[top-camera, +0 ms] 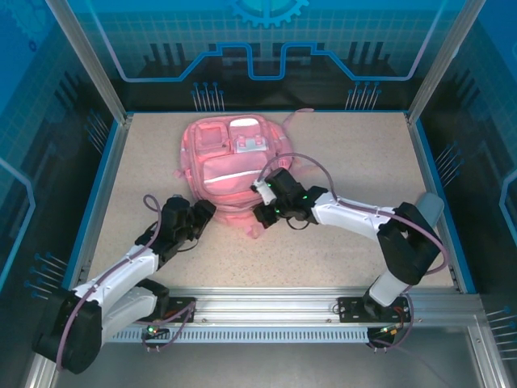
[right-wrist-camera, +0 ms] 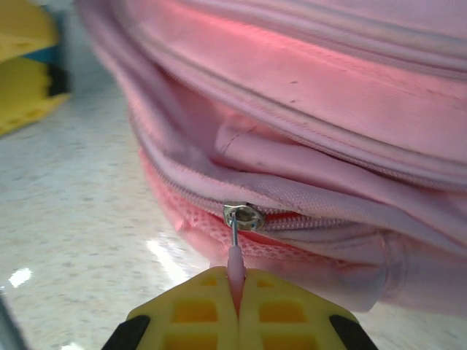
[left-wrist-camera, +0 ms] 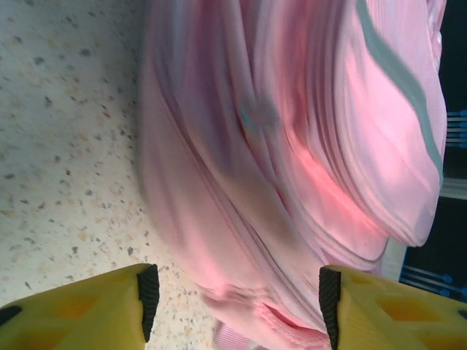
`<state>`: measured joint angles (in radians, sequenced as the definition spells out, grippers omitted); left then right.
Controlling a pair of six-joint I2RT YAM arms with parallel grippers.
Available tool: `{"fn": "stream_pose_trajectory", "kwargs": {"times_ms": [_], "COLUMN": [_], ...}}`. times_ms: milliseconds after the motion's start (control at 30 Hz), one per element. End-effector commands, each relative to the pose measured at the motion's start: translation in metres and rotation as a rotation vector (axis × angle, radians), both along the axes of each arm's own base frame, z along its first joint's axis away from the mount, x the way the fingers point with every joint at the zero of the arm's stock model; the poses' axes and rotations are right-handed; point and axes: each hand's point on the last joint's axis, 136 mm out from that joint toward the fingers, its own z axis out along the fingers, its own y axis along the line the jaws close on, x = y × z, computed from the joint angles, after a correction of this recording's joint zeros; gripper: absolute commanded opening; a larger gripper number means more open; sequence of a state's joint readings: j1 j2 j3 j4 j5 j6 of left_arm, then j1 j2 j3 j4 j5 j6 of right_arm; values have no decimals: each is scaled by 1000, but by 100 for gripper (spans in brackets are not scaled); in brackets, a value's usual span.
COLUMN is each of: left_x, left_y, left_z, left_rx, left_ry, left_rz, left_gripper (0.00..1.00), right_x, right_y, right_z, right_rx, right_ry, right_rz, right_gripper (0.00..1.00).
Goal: Pack the student bag
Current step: Zip the student bag at the top-center of the table.
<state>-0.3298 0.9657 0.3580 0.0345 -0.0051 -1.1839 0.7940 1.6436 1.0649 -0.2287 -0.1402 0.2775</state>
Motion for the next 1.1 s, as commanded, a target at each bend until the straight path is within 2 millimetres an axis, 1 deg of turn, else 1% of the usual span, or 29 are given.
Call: {"fn": "stream_pose_trajectory", "kwargs": {"times_ms": [0,33,167,267,367,400,467,533,600,667,833,900,1067], "left_x": [8,9,13,17,19,19,18,17,17,16,16,17,17], "left_y": [-17,-19,-23,-24,-25,-25,-23,-19,-14,-9,-3,-3,-2], "left_z": [22,23,15,9,3,0,-3,-6,-7,-8,-6,-5,-2], "left_rx": [-105,-122,-142,-148,-143,-141,-127,-104,-74,-45,-3,6,18], "left_ry": [-28,-29,3,15,34,40,50,56,55,57,48,45,38], "left_rz": [-41,-43,-34,-31,-29,-28,-21,-7,6,17,23,21,13], "left_gripper": [66,66,65,58,46,39,29,19,8,0,0,0,0], "right_x": [-15,-17,-23,-30,-33,-34,-33,-30,-26,-21,-16,-14,-2], "right_y": [44,51,64,70,73,74,72,66,53,34,-21,-43,-82], "right_z": [20,19,14,13,10,10,8,7,4,0,-13,-15,-12], "right_rx": [109,111,103,93,81,77,58,20,-32,-99,-281,-348,-430], "right_ry": [-6,-3,2,-5,-7,-10,-16,-36,-49,-54,-51,-60,-72], "right_rz": [149,162,180,194,191,186,161,115,43,-48,-264,-345,-523], "right_gripper": [0,0,0,0,0,0,0,0,0,0,0,0,0]}}
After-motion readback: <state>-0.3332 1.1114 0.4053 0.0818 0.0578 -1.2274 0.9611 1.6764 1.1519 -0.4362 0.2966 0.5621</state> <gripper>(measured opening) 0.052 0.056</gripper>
